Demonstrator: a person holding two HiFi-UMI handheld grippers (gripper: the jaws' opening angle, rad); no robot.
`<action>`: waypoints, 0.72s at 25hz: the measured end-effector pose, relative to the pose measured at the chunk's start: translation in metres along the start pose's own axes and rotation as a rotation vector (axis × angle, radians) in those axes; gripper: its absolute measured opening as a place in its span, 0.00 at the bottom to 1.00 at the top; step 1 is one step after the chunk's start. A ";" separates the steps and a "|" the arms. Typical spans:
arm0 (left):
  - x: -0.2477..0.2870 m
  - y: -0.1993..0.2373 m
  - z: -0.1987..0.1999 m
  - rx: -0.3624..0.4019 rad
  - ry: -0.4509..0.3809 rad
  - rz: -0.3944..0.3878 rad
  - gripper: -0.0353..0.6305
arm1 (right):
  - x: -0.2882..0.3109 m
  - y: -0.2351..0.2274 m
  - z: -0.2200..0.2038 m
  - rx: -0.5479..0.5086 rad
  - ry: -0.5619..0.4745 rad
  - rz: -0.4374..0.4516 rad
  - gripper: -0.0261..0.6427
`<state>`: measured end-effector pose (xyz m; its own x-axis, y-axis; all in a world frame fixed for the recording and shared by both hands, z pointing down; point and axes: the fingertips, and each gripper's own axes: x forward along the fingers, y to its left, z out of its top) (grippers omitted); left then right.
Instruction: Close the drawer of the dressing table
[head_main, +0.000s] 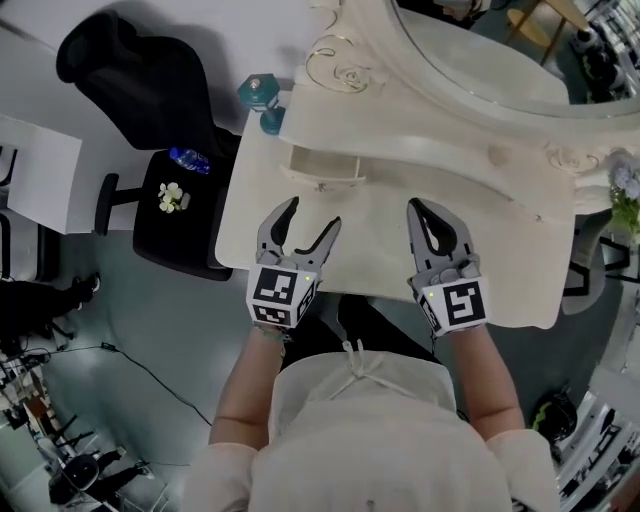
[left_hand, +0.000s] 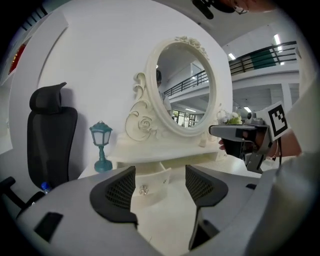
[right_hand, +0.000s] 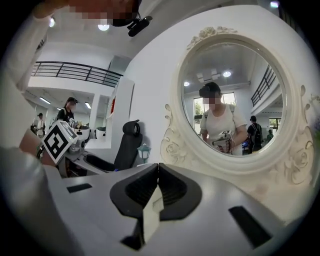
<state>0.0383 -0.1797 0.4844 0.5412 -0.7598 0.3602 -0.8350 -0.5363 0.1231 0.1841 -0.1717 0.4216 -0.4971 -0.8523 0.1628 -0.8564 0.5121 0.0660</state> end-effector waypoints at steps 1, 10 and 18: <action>0.006 0.003 -0.010 -0.006 0.020 0.008 0.54 | 0.005 -0.001 -0.007 0.015 0.003 0.006 0.05; 0.055 0.030 -0.071 -0.078 0.137 0.073 0.49 | 0.041 -0.004 -0.058 0.082 0.034 0.047 0.05; 0.077 0.041 -0.091 -0.099 0.202 0.103 0.35 | 0.055 -0.006 -0.080 0.143 0.062 0.044 0.05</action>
<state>0.0362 -0.2265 0.6014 0.4302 -0.7144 0.5519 -0.8958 -0.4136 0.1628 0.1734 -0.2132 0.5094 -0.5290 -0.8186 0.2237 -0.8472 0.5247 -0.0831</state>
